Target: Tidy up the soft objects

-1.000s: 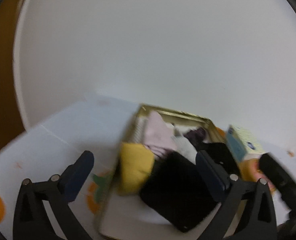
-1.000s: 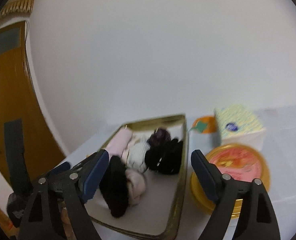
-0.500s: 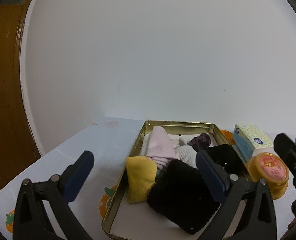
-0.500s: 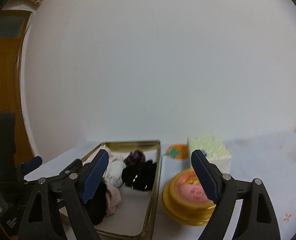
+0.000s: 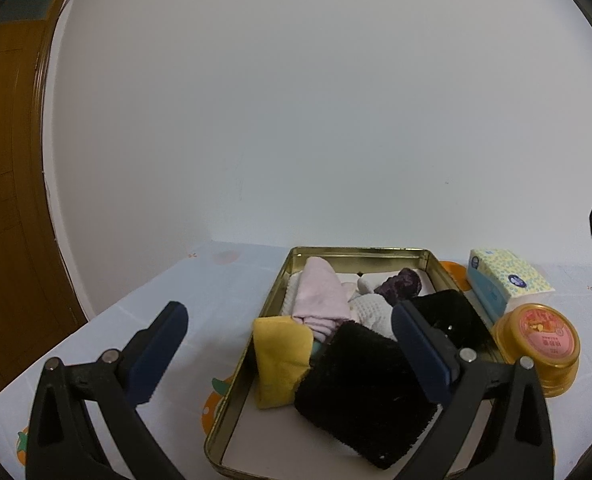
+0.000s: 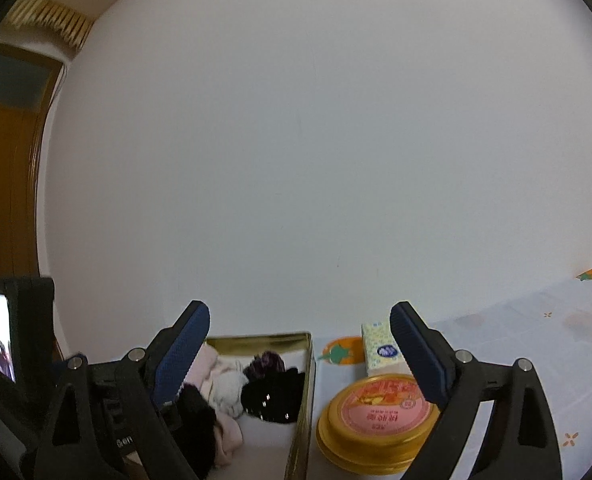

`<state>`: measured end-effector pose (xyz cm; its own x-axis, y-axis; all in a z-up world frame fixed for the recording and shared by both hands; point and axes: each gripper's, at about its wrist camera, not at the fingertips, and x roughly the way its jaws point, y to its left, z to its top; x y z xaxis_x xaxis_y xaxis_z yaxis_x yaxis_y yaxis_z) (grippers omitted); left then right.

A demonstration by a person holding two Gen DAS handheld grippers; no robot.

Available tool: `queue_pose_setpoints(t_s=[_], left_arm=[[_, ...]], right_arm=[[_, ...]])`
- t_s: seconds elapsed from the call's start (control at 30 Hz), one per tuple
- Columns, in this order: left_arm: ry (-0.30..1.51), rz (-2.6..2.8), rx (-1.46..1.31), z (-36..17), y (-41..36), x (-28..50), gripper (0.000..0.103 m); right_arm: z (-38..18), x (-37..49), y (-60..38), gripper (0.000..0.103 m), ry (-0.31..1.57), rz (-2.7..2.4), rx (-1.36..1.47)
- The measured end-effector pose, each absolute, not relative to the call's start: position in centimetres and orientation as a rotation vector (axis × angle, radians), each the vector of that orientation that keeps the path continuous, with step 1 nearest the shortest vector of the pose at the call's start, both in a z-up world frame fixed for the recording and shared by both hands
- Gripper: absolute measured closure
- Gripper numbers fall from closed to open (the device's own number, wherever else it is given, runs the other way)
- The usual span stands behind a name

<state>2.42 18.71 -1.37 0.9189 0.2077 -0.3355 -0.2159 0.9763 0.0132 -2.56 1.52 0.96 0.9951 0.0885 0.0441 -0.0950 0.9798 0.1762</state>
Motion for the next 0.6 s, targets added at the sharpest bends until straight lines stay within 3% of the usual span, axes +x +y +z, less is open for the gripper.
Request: queue_pose_setpoints(t_s=[0.6], left_arm=[[0.309, 0.181, -0.020, -1.1, 18.2, 2.1, 0.000]], right_arm=[[1.1, -2.8, 2.7, 0.009, -0.045, 0.100, 0.127]])
